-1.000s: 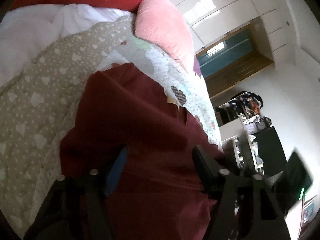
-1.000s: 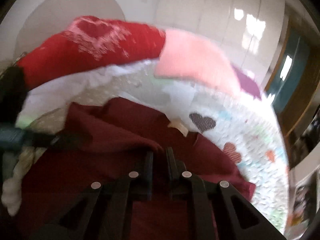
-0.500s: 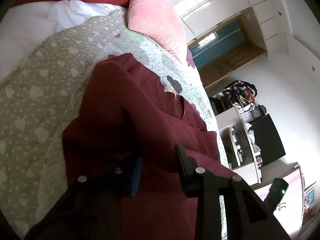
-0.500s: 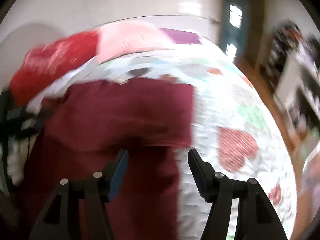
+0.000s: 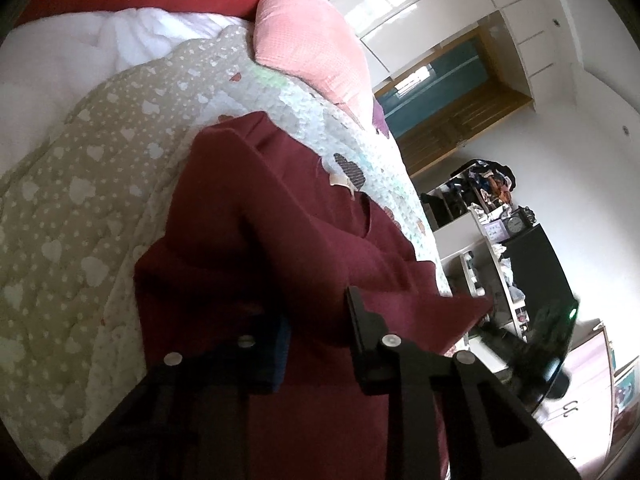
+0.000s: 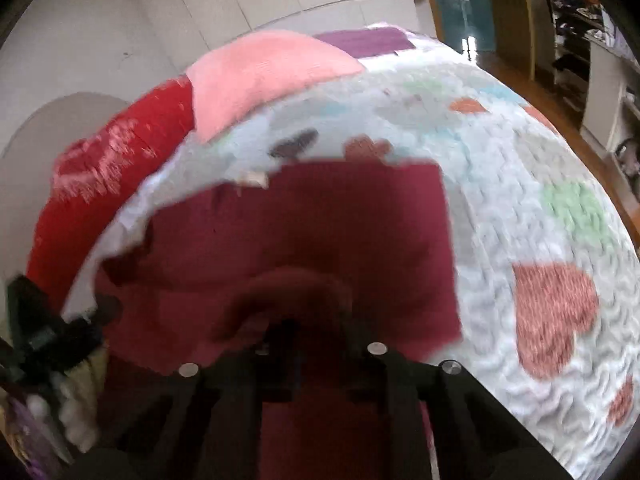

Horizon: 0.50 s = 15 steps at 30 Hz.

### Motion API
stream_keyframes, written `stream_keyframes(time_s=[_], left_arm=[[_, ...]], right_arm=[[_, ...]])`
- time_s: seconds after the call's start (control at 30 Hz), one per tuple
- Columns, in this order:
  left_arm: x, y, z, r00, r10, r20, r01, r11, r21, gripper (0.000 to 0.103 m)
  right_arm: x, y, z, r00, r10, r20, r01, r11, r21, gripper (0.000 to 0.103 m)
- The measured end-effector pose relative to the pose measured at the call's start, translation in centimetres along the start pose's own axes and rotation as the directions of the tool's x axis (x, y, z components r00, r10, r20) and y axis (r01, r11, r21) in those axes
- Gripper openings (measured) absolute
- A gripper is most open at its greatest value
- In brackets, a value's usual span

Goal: Fold small clothes

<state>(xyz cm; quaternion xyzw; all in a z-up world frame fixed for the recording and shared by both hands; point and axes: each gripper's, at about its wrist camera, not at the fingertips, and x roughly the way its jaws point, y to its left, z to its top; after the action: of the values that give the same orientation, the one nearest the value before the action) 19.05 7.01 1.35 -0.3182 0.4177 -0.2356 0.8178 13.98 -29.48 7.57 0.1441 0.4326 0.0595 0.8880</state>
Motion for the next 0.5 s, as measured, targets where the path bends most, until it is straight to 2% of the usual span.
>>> stream_keyframes(time_s=[0.13,0.2,0.27,0.3,0.33,0.37,0.4,0.43,0.47,0.5], left_arm=[[0.2,-0.3,0.0,1.0,-0.029,0.004,0.029,1.0,-0.001,0.025],[0.6,-0.5,-0.1,1.0,0.006,-0.017,-0.006,1.0,0.012,0.025],[0.8,-0.2,-0.1,0.999,-0.014,-0.05,0.014,1.0,0.009,0.025],[0.6,-0.1,0.0,0.997,-0.05,-0.055,0.05,0.999,0.004,0.025],[0.0,0.0,0.2,0.993,-0.104,-0.05,0.104,0.995,-0.002,0.025],[-0.7,0.1,0.4,0.988,-0.153,-0.038,0.152,0.988,-0.004,0.031],[-1.5,0.1,0.6,0.985,-0.174,-0.017,0.174,0.985,0.0,0.037],[-2.3,0.3,0.7,0.985,-0.173,0.017,0.172,0.985,0.006,0.04],[-3.1,0.4,0.8,0.987,-0.154,0.051,0.154,0.988,0.01,0.041],[-4.0,0.7,0.9,0.988,-0.118,0.098,0.118,0.993,0.007,0.041]], right_arm=[[-1.6,0.8,3.0,0.995,-0.029,0.094,0.028,0.999,0.017,0.011],[-2.0,1.0,3.9,0.987,-0.091,0.131,0.09,0.996,0.011,0.011],[-1.5,1.2,4.2,0.968,-0.197,0.154,0.201,0.98,-0.005,0.013],[-0.6,1.4,4.1,0.947,-0.284,0.149,0.291,0.956,-0.029,0.022],[0.2,1.4,3.9,0.929,-0.345,0.133,0.354,0.934,-0.053,0.026],[1.2,1.3,3.5,0.913,-0.396,0.1,0.403,0.912,-0.076,0.03],[1.7,1.1,3.0,0.911,-0.406,0.07,0.411,0.908,-0.082,0.03],[1.5,0.7,2.5,0.925,-0.376,0.055,0.379,0.923,-0.061,0.03],[1.1,0.5,2.2,0.931,-0.361,0.059,0.364,0.931,-0.04,0.035],[0.5,0.3,1.8,0.93,-0.36,0.071,0.362,0.932,-0.019,0.046]])
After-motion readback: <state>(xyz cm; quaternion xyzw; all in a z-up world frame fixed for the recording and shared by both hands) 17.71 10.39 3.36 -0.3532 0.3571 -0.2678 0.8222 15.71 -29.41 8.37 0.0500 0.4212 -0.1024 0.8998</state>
